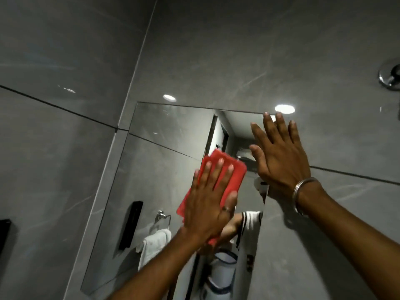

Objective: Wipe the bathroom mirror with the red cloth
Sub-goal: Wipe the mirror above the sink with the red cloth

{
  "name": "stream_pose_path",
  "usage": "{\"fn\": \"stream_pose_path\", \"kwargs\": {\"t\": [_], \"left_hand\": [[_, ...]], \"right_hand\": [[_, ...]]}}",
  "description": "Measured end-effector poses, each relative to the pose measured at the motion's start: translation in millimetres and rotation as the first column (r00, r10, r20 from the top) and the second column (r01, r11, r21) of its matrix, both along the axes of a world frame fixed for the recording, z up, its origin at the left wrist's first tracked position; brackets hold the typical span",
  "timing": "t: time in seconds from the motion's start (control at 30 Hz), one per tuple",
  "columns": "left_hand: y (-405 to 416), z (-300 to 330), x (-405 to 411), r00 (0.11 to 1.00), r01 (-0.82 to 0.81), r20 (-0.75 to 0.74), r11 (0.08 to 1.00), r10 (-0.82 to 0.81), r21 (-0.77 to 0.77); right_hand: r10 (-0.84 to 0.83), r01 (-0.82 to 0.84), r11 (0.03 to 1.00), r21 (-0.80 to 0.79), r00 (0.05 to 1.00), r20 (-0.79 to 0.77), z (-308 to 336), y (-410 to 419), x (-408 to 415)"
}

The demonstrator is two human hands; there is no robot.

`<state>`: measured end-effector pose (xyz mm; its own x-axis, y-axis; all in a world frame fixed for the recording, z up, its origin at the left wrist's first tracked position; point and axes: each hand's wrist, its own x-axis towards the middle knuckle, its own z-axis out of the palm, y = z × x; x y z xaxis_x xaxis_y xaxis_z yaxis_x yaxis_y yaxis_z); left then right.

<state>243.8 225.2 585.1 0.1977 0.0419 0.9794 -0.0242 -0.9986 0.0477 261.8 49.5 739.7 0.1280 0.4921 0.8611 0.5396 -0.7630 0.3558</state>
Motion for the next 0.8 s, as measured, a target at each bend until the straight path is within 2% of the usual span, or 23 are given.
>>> {"fn": "stream_pose_path", "kwargs": {"t": [0.13,0.27,0.4,0.67,0.8], "left_hand": [[49,99,-5,1.000,-0.023,0.015,1.000,0.023,0.009],[93,131,-6,0.999,-0.013,0.030,0.998,0.011,0.062],[149,158,-12,0.996,-0.049,0.074,0.997,0.054,-0.061],[264,152,-34,0.992,-0.078,0.083,0.973,0.098,-0.217],[284,132,-42,0.993,-0.025,0.104,0.959,0.057,-0.283]], "right_hand": [[0.015,-0.015,0.999,-0.029,1.000,-0.010,45,39,-16],[0.015,-0.011,0.997,-0.073,0.998,0.054,68,79,-28],[0.043,-0.034,0.992,-0.119,0.996,0.077,76,120,-34],[0.035,-0.018,0.988,-0.151,0.993,0.112,69,175,-33],[0.126,-0.100,0.982,-0.160,0.980,0.157,51,185,-38]]}}
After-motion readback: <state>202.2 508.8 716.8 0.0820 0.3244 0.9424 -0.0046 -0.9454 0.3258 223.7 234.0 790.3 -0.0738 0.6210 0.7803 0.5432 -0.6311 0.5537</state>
